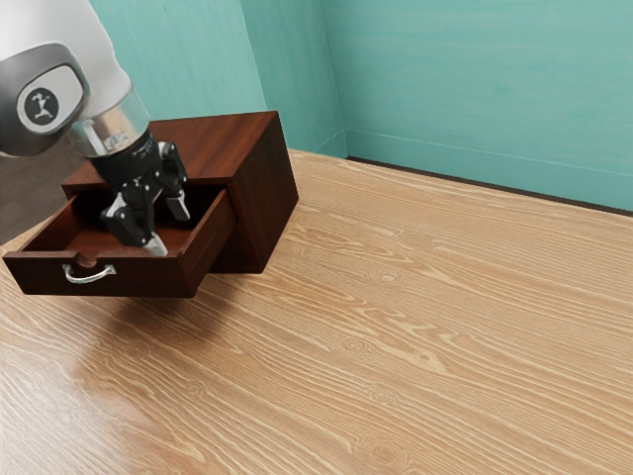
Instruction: Pull the drawer handle with one arm to open the drawer
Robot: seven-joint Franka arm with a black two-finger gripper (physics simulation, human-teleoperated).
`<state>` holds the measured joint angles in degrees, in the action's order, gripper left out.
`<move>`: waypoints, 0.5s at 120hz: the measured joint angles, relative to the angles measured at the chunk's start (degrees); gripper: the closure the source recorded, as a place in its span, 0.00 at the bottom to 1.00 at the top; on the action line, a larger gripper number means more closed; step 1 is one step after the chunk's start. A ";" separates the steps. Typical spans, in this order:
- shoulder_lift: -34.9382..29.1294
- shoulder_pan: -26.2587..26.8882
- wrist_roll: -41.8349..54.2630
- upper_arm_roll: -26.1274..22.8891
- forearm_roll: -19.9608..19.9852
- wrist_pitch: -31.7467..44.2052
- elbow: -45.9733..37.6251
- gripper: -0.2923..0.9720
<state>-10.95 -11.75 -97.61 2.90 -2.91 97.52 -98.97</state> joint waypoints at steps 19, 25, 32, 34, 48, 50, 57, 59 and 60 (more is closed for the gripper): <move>0.24 4.04 -1.11 -0.06 1.18 -0.03 0.95 0.39; 0.67 4.46 -1.40 -0.28 2.33 -0.46 1.20 0.36; 1.10 5.65 -1.66 -0.81 3.60 -1.06 1.45 0.33; 1.11 5.93 -1.67 -1.08 3.85 -1.20 1.54 0.33; 1.11 6.41 2.74 -1.13 4.90 -2.01 3.13 0.30; 1.12 6.31 4.13 -0.88 4.98 -2.09 3.25 0.29; 1.14 5.96 10.03 -0.34 5.14 -2.33 3.67 0.28; 1.16 5.95 11.99 -0.22 5.17 -2.38 3.85 0.28; 1.17 5.95 12.98 -0.17 5.18 -2.41 3.92 0.28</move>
<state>-9.78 -5.80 -84.63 2.73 2.27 95.11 -95.04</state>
